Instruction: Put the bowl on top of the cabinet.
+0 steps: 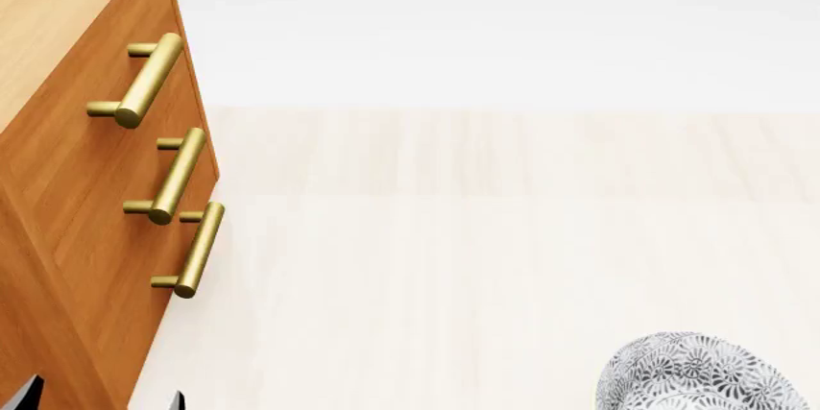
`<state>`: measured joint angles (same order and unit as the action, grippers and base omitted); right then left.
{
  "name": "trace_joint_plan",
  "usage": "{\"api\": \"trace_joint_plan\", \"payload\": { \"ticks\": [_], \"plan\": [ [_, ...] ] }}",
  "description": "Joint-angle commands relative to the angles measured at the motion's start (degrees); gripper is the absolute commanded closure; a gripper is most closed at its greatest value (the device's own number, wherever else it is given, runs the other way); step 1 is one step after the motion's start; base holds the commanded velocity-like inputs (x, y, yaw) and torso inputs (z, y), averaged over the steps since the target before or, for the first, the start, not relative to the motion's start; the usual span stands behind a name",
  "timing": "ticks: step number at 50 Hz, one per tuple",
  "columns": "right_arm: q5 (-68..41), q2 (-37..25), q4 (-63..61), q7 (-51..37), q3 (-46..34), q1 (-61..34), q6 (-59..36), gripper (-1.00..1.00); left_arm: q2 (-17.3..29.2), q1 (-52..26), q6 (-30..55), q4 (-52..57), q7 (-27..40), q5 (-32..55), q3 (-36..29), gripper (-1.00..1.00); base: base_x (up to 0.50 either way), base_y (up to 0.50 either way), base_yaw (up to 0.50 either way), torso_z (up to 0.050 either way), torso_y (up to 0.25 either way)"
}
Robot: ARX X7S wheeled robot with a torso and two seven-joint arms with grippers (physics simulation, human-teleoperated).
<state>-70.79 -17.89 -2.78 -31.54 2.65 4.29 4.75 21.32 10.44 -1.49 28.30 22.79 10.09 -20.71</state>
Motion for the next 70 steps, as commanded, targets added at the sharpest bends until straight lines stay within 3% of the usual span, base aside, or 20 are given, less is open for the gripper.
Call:
{"api": "trace_joint_plan", "payload": {
  "ticks": [1,15,16,33,47,57,70],
  "plan": [
    [-0.2,-0.29,2.41,0.78,-1.04,-1.64,-1.14,-1.0,0.17,-0.06,-0.26,-0.15,0.08,0.17,-0.09,-1.0,0.0,0.0,0.0,0.0,0.0],
    [-0.46,-0.55,2.65,0.91,-1.33,-1.82,-1.47,-1.0,0.24,-0.23,-0.18,-0.22,0.3,0.11,-0.43,-1.0,0.0,0.0,0.0,0.0,0.0],
    [-0.71,-0.54,2.76,0.82,-1.28,-1.85,-1.57,1.0,0.25,-0.26,-0.13,-0.21,0.31,0.08,-0.46,-1.0,0.0,0.0,0.0,0.0,0.0],
    [1.73,-0.76,1.75,0.5,-1.98,-1.59,-0.57,1.0,0.45,-0.37,-0.31,-0.24,0.48,0.31,-0.61,-1.0,0.0,0.0,0.0,0.0,0.0],
    [8.78,-0.69,-8.71,5.07,-2.45,3.39,5.76,1.0,0.42,-0.79,0.07,-0.63,0.53,0.29,-1.15,-1.0,0.0,0.0,0.0,0.0,0.0],
    [14.8,-1.3,-12.97,2.48,-2.66,4.53,7.33,1.0,0.33,-1.03,0.18,-1.01,0.54,0.2,-1.59,-1.0,0.0,0.0,0.0,0.0,0.002],
    [24.36,-5.4,-16.81,-5.62,-6.09,-0.22,0.81,1.0,0.54,-0.88,0.09,-0.73,0.51,0.23,-2.09,-1.0,0.0,0.0,0.0,0.0,0.0]
  ]
}}
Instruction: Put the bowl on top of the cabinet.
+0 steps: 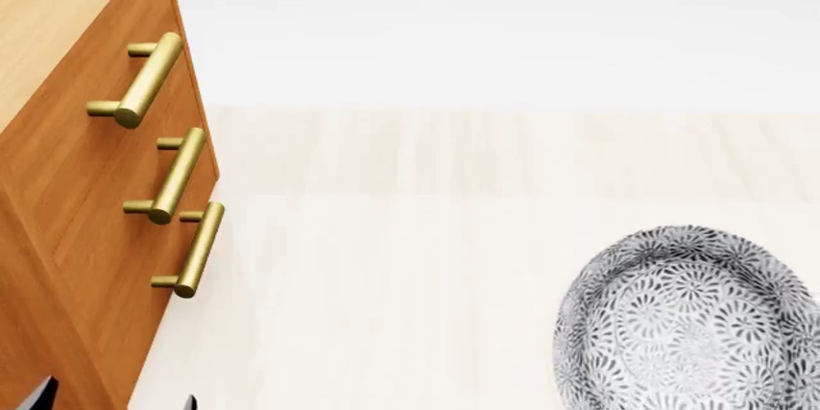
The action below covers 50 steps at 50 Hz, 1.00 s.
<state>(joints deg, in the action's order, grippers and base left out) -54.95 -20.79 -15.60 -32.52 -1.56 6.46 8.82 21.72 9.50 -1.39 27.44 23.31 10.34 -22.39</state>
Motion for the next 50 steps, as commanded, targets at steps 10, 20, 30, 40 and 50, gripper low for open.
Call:
{"api": "trace_joint_plan", "payload": {
  "ticks": [10,20,30,40,50],
  "plan": [
    [12.99,-5.53,-4.43,-8.12,-7.04,-11.37,-12.28,1.0,0.23,-0.14,0.27,-0.03,0.17,-0.03,-0.55,-1.0,0.0,0.0,0.0,0.0,0.0],
    [15.85,-6.69,-0.98,-10.0,-10.24,-21.92,-19.54,1.0,0.38,-0.59,0.76,-0.14,0.33,-0.04,-0.63,-1.0,0.0,0.0,0.0,0.0,0.001],
    [14.97,-7.2,2.18,-7.5,-12.13,-28.89,-23.33,1.0,0.35,-0.91,1.26,-0.4,0.48,-0.07,-0.92,-1.0,0.0,0.0,0.0,0.0,0.0],
    [9.78,-8.43,8.59,2.5,-12.01,-34.24,-24.06,1.0,0.35,-1.04,1.34,-0.63,0.69,-0.23,-1.16,-1.0,0.0,0.0,0.0,0.0,0.0],
    [7.34,-9.34,12.24,9.63,-11.98,-35.5,-23.16,1.0,0.21,-1.57,1.61,-1.37,0.52,-0.04,-1.59,-1.0,0.0,0.0,0.0,0.0,0.001]
  ]
}}
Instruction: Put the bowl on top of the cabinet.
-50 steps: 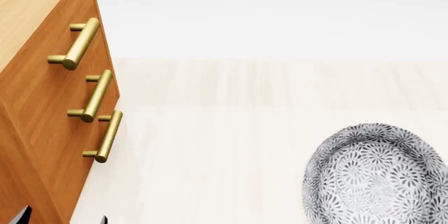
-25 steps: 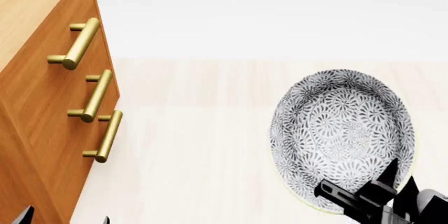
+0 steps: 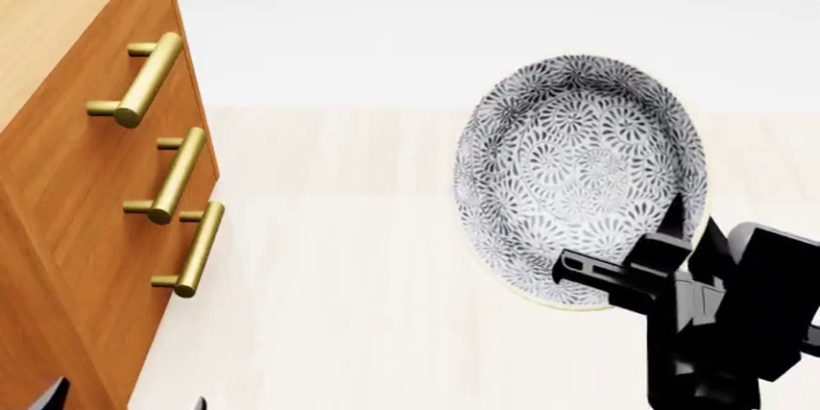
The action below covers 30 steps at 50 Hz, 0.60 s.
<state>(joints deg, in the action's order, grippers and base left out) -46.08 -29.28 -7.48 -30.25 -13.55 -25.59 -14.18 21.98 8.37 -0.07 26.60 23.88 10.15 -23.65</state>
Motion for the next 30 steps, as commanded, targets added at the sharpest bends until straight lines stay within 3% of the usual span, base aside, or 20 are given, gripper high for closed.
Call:
{"api": "trace_joint_plan", "payload": {
  "ticks": [1,17,30],
  "plan": [
    [-1.61,-0.78,4.47,7.41,0.02,-3.61,-0.24,1.0,-0.07,-0.49,0.37,-0.56,-0.01,0.13,-0.35,-1.0,0.0,0.0,0.0,0.0,0.0],
    [-2.01,0.31,9.49,16.76,-2.71,-6.31,1.05,1.0,0.77,-1.49,3.43,2.64,0.18,-0.24,-1.02,-1.0,0.0,0.0,0.0,0.0,0.001],
    [-0.33,0.7,8.37,18.34,-3.88,-6.39,2.95,1.0,1.43,-8.31,15.83,12.51,-1.35,-1.91,-4.72,-1.0,0.0,0.0,0.0,0.0,0.0]
  ]
}}
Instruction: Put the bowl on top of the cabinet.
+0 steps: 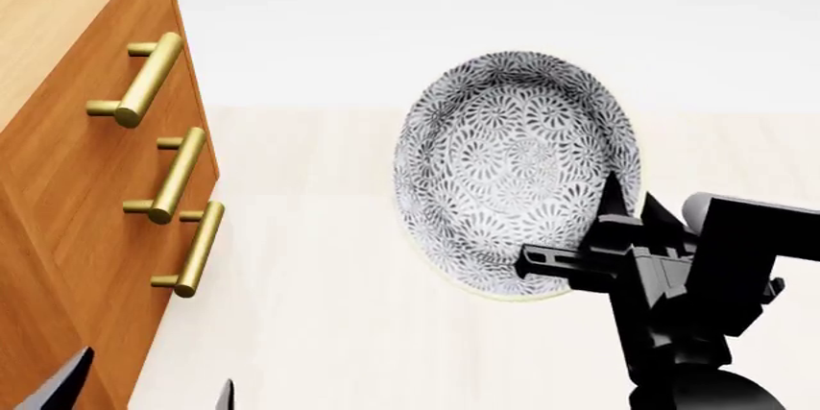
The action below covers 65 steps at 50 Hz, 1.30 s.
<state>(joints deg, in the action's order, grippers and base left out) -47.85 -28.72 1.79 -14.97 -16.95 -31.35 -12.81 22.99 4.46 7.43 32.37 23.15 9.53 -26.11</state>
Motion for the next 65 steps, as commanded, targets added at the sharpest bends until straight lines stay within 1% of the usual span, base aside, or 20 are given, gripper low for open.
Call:
{"api": "trace_joint_plan", "payload": {
  "ticks": [1,5,6,15,16,20,27,29,32,39,42,47,53,58,65],
  "plan": [
    [1.33,-0.03,-1.66,3.76,-0.4,-0.38,2.18,1.0,0.43,-4.99,9.2,7.36,-0.98,-0.68,-2.24,-1.0,0.0,0.0,0.0,0.0,0.0],
    [2.54,-0.46,-3.66,3.15,-0.71,0.13,2.82,1.0,0.37,-6.84,11.35,8.53,-2.58,1.58,-2.37,-1.0,0.0,0.0,0.0,0.0,0.003],
    [4.39,-0.46,-4.55,2.76,-0.88,0.77,4.43,1.0,0.32,-7.5,12.26,8.81,-2.53,1.24,-2.67,-1.0,0.0,0.0,0.0,0.0,0.0],
    [5.44,-0.75,-5.76,3.8,-2.24,0.88,4.56,1.0,0.05,-10.4,15.92,9.46,-3.32,2.25,-3.15,-1.0,0.0,0.0,0.0,0.0,0.0],
    [5.62,-0.75,-5.77,4.01,-2.39,0.97,4.72,1.0,0.33,-11.58,17.14,9.32,-4.6,2.7,-3.98,-1.0,0.0,0.0,0.0,0.0,0.0],
    [6.29,-0.46,-5.03,4.41,-2.79,1.17,5.3,1.0,-1.31,-14.64,19.73,8.06,-5.91,6.39,-2.96,-1.0,0.0,0.0,0.0,0.0,0.0],
    [6.99,-0.02,-3.71,5.3,-3.24,1.3,6.22,1.0,-2.97,-20.68,27.08,7.91,-7.03,9.45,-3.26,-1.0,0.0,0.0,0.0,0.0,0.001],
    [7.0,0.07,-3.61,5.35,-3.23,1.52,6.45,1.0,-3.33,-21.3,28.29,7.04,-8.76,13.15,-1.8,-1.0,0.0,0.0,0.0,0.0,0.0],
    [7.24,0.0,-3.69,5.45,-3.35,1.76,6.69,1.0,-3.6,-21.7,28.61,6.13,-9.95,16.01,-0.19,-1.0,0.0,0.0,0.0,0.0,0.0],
    [7.91,0.35,-3.28,5.94,-3.95,2.05,7.3,1.0,-3.88,-23.43,30.41,6.36,-9.72,16.75,-0.39,-1.0,0.0,0.0,0.0,0.0,0.0],
    [8.11,0.68,-2.49,5.97,-3.99,1.72,7.46,1.0,-3.78,-24.09,30.94,6.48,-8.81,15.4,-1.15,-1.0,0.0,0.0,0.0,0.0,0.0],
    [9.85,0.77,-2.91,6.07,-4.67,2.42,8.85,1.0,-4.05,-25.09,31.15,5.24,-9.19,15.95,-0.89,-1.0,0.0,0.0,0.0,0.0,0.002],
    [10.6,0.8,-2.84,6.74,-5.04,3.02,10.0,1.0,-4.24,-26.77,32.77,5.34,-8.38,14.95,-2.1,-1.0,0.0,0.0,0.0,0.0,0.0],
    [11.38,0.5,-3.44,6.81,-5.49,3.52,10.34,1.0,-4.78,-30.34,35.64,3.87,-8.22,14.64,-2.92,-1.0,0.0,0.0,0.0,0.0,0.0],
    [11.96,0.19,-3.72,6.5,-5.78,3.75,10.22,1.0,-5.57,-32.33,36.19,0.91,-9.89,17.1,-1.35,-1.0,0.0,0.0,0.0,0.0,0.0]
  ]
}}
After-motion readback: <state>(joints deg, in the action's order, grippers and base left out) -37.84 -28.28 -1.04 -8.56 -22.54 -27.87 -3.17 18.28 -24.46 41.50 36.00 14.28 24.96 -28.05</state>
